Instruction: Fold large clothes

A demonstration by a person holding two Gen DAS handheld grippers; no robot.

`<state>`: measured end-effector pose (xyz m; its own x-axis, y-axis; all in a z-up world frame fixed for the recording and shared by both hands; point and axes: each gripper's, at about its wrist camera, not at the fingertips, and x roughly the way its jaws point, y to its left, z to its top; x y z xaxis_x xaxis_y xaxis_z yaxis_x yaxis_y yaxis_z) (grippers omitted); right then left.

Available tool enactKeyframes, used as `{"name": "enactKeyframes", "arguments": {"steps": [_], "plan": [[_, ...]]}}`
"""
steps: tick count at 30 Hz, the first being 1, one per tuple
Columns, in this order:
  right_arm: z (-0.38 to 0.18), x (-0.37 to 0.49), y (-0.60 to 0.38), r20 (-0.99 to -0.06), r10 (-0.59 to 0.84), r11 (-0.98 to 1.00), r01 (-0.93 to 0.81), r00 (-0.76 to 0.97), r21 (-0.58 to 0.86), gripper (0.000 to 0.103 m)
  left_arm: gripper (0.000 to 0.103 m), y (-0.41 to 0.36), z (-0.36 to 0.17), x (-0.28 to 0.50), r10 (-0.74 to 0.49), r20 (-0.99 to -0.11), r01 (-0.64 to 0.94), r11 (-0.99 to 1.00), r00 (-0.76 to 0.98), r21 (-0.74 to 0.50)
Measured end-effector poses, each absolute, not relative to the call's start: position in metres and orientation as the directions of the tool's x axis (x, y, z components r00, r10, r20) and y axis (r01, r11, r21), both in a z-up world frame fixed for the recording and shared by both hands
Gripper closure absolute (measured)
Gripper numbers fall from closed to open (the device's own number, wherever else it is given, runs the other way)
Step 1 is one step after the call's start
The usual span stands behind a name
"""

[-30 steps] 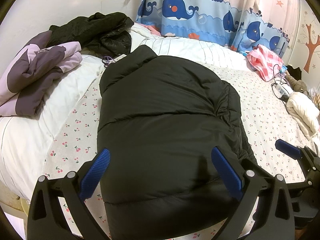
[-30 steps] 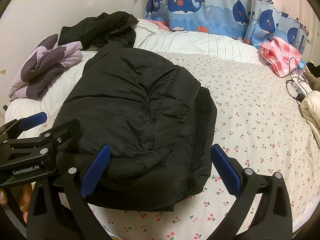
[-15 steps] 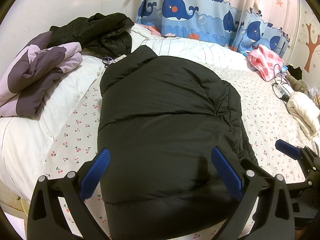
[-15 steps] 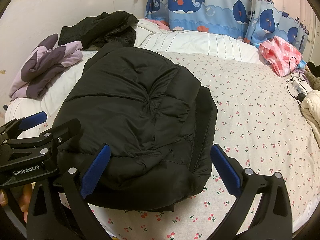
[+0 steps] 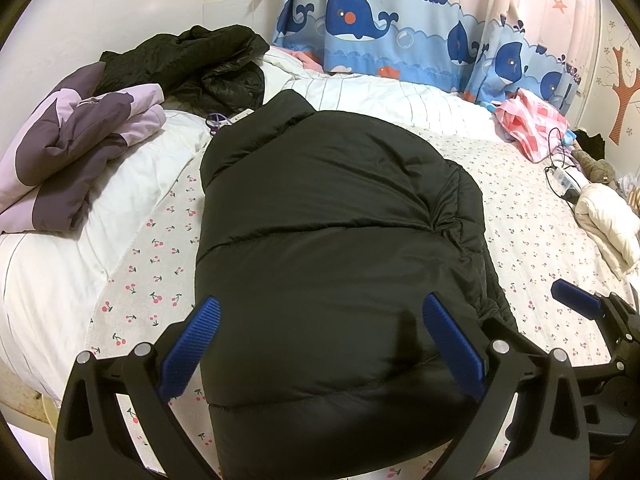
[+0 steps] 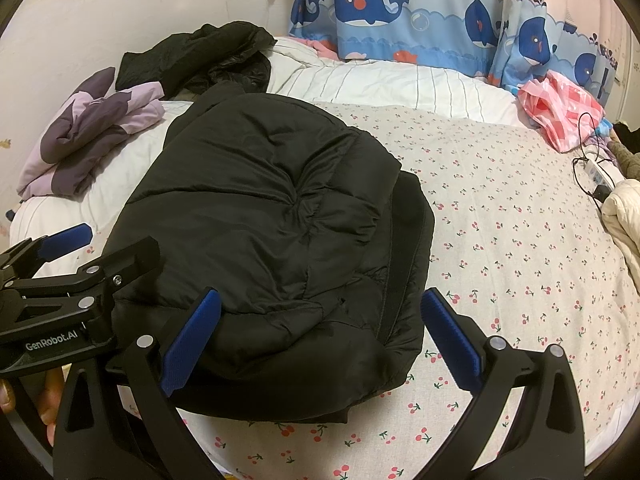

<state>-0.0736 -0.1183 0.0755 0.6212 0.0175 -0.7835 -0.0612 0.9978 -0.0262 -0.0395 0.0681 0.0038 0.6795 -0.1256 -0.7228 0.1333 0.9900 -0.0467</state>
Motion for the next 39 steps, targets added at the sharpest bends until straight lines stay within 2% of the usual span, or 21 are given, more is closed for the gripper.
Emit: {"name": "enactKeyframes", "arguments": {"steps": [39], "plan": [[0.0738,-0.0724,-0.1179,-0.783,0.012,0.997,-0.062,0.622,-0.034,0.006,0.006,0.0697,0.0036,-0.0427,-0.105,-0.712,0.119,0.992,0.695,-0.03]]}}
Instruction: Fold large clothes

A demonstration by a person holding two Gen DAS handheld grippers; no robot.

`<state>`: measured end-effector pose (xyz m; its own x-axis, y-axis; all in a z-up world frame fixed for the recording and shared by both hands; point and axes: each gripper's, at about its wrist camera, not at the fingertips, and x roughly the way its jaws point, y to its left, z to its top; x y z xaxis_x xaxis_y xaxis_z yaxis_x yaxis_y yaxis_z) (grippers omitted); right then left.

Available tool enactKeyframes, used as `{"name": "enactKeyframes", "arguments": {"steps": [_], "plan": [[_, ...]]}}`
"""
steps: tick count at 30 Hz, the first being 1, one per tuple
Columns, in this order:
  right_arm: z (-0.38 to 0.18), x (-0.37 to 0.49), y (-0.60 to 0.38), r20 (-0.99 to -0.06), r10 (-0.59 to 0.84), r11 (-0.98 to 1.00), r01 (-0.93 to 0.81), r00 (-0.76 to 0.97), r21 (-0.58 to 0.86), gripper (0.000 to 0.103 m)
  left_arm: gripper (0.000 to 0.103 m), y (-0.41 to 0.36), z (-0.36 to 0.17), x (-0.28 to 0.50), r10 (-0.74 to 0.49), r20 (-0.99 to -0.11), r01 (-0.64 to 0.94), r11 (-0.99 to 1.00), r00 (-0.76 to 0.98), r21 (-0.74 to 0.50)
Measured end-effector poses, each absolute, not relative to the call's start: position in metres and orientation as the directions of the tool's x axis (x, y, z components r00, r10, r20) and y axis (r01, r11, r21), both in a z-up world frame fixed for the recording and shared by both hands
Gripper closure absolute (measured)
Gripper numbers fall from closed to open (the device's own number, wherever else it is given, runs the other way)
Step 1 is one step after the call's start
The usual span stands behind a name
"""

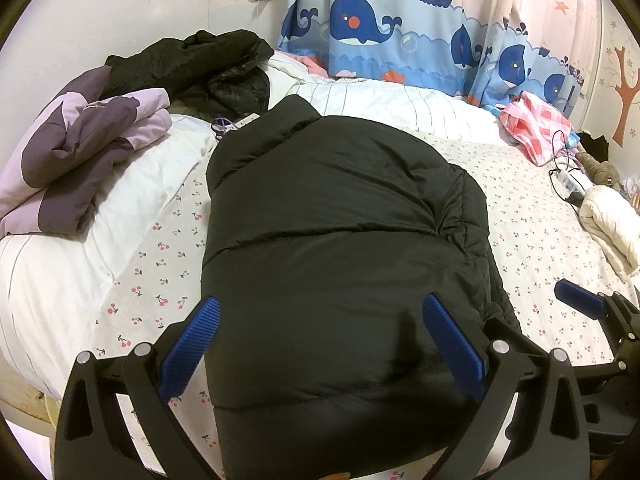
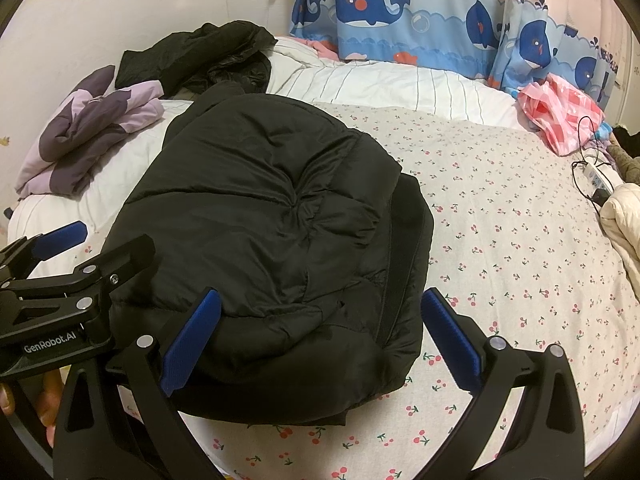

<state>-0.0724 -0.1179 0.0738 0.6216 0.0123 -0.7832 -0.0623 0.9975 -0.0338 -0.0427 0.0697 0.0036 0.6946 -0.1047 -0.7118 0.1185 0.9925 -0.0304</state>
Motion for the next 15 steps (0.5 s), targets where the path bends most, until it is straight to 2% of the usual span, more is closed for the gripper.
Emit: {"name": "enactKeyframes", "arguments": {"steps": [15], "plan": [[0.073,-0.0723,-0.1193,-0.784,0.014,0.998,-0.062,0.62,-0.032,0.006,0.006,0.0684,0.0033,-0.0461,-0.104,-0.712,0.117,0.993,0.695,-0.03]]}}
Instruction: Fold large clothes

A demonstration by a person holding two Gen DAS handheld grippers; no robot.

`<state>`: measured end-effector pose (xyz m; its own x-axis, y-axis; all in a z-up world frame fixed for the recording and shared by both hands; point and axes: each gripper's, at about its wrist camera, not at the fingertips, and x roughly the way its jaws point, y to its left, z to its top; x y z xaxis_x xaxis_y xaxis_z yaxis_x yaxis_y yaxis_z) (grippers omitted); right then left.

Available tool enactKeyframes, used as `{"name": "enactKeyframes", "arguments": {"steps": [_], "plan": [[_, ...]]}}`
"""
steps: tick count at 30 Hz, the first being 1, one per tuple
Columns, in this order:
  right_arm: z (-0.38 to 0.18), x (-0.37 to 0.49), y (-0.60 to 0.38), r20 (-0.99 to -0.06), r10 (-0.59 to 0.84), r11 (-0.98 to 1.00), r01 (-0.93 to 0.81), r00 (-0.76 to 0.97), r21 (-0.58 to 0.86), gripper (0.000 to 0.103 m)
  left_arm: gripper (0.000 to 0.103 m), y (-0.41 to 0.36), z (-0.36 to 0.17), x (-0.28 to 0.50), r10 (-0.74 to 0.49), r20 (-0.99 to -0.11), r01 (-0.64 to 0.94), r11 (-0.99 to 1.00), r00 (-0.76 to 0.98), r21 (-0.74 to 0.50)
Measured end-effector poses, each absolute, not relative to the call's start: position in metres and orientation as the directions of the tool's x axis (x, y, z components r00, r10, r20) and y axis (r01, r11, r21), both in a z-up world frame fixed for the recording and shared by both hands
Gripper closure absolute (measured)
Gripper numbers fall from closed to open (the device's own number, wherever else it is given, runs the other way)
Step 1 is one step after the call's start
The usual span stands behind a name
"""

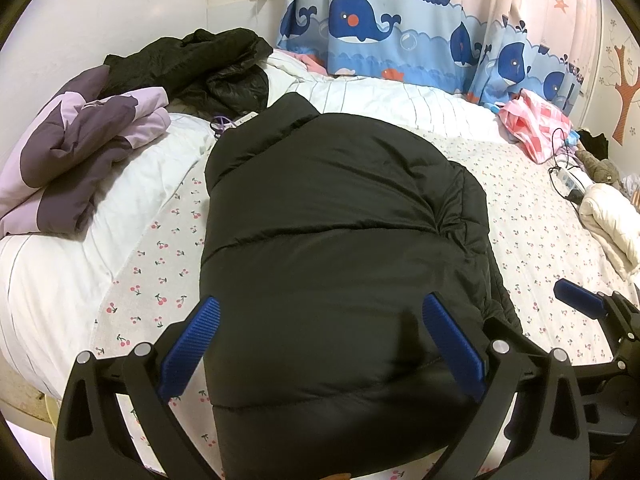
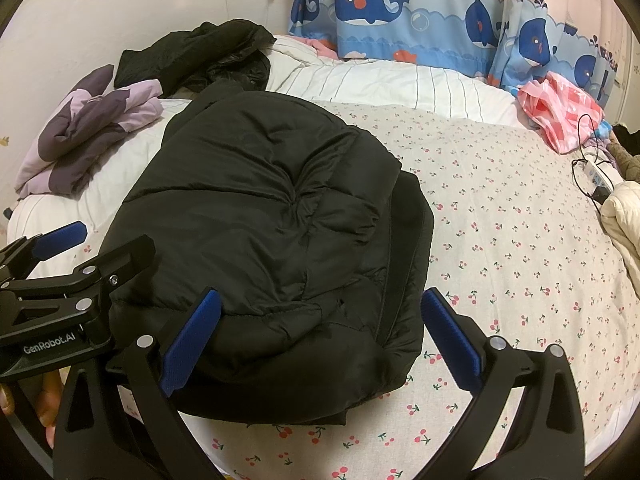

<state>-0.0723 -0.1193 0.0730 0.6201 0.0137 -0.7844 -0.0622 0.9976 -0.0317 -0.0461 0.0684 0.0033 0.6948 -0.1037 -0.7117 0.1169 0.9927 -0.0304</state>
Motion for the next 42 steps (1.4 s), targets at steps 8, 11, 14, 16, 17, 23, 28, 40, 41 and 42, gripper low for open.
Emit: {"name": "enactKeyframes", "arguments": {"steps": [8,11,14,16,17,23,28,40,41,42], "plan": [[0.073,-0.0722,-0.1193,-0.784,0.013,0.998,-0.062,0.621,-0.033,0.006,0.006,0.0665,0.0028,-0.0479,-0.103,-0.712,0.115,0.993,0.695,-0.032],[0.0733,-0.072,-0.1194,-0.784,0.014,0.998,-0.063,0.621,-0.032,0.006,0.006,0.0647,0.0025,-0.0481,-0.107,-0.712,0.118,0.992,0.694,-0.034],[0.074,-0.0721,-0.1193,-0.784,0.014,0.997,-0.063,0.621,-0.032,0.006,0.006,0.0645,0.0023,-0.0484,-0.112,-0.71,0.121,0.992,0.695,-0.037],[0.0727,-0.0719,-0.1197,-0.783,0.013,0.998,-0.062,0.622,-0.033,0.006,0.006,0.0636,0.0019,-0.0488,-0.113,-0.711,0.121,0.992,0.695,-0.039],[0.0719,-0.0719,-0.1202,-0.783,0.012,0.998,-0.062,0.622,-0.033,0.006,0.006,0.0634,0.0016,-0.0489,-0.114,-0.71,0.121,0.992,0.694,-0.041],[0.0718,-0.0725,-0.1201,-0.782,0.009,0.997,-0.062,0.623,-0.038,0.006,0.006,0.0635,0.0006,-0.0493,-0.113,-0.714,0.117,0.992,0.69,-0.045],[0.0714,-0.0728,-0.1205,-0.783,0.009,0.997,-0.063,0.623,-0.039,0.006,0.006,0.0644,-0.0005,-0.048,-0.113,-0.719,0.111,0.993,0.685,-0.05],[0.0712,-0.0729,-0.1212,-0.783,0.008,0.997,-0.063,0.622,-0.04,0.006,0.006,0.0646,-0.0007,-0.0476,-0.113,-0.72,0.112,0.993,0.685,-0.05],[0.0709,-0.0729,-0.1214,-0.783,0.008,0.997,-0.063,0.621,-0.039,0.006,0.006,0.0644,-0.0008,-0.0477,-0.112,-0.72,0.111,0.993,0.685,-0.049],[0.071,-0.0729,-0.1215,-0.784,0.009,0.997,-0.063,0.621,-0.038,0.006,0.006,0.0648,-0.0006,-0.0475,-0.112,-0.719,0.111,0.993,0.686,-0.049]]}}
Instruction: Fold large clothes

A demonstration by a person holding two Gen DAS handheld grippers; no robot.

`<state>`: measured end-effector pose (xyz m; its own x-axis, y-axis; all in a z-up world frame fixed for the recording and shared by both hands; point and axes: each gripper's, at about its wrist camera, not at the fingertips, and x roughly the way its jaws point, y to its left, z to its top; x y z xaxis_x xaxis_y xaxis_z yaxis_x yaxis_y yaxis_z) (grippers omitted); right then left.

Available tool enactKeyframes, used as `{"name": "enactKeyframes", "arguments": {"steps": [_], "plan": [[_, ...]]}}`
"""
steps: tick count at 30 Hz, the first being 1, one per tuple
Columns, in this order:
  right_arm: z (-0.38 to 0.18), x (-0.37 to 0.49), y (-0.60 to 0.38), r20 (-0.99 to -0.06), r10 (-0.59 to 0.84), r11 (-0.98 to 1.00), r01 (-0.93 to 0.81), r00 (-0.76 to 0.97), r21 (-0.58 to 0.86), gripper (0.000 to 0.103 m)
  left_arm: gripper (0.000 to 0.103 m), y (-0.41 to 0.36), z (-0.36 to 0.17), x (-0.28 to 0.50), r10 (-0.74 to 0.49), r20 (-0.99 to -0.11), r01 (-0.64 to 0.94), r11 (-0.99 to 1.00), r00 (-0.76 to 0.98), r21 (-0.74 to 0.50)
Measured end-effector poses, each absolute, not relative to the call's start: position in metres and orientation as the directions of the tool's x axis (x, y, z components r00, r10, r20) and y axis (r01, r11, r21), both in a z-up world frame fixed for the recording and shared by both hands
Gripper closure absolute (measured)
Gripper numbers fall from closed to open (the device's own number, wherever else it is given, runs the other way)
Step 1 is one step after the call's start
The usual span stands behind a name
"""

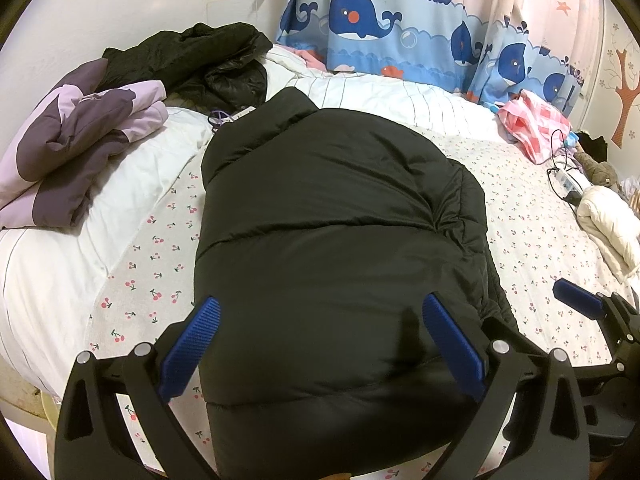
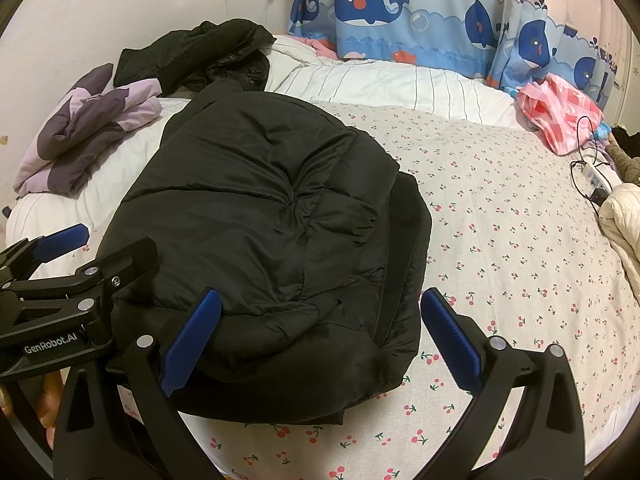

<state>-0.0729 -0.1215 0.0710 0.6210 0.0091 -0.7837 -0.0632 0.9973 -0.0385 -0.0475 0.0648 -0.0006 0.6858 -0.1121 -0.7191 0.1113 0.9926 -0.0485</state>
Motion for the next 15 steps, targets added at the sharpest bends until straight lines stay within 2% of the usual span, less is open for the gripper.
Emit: {"name": "enactKeyframes", "arguments": {"steps": [15], "plan": [[0.0713,-0.0726,-0.1216,-0.784,0.009,0.997,-0.062,0.62,-0.038,0.006,0.006,0.0647,-0.0003,-0.0459,-0.109,-0.717,0.111,0.993,0.688,-0.044]]}}
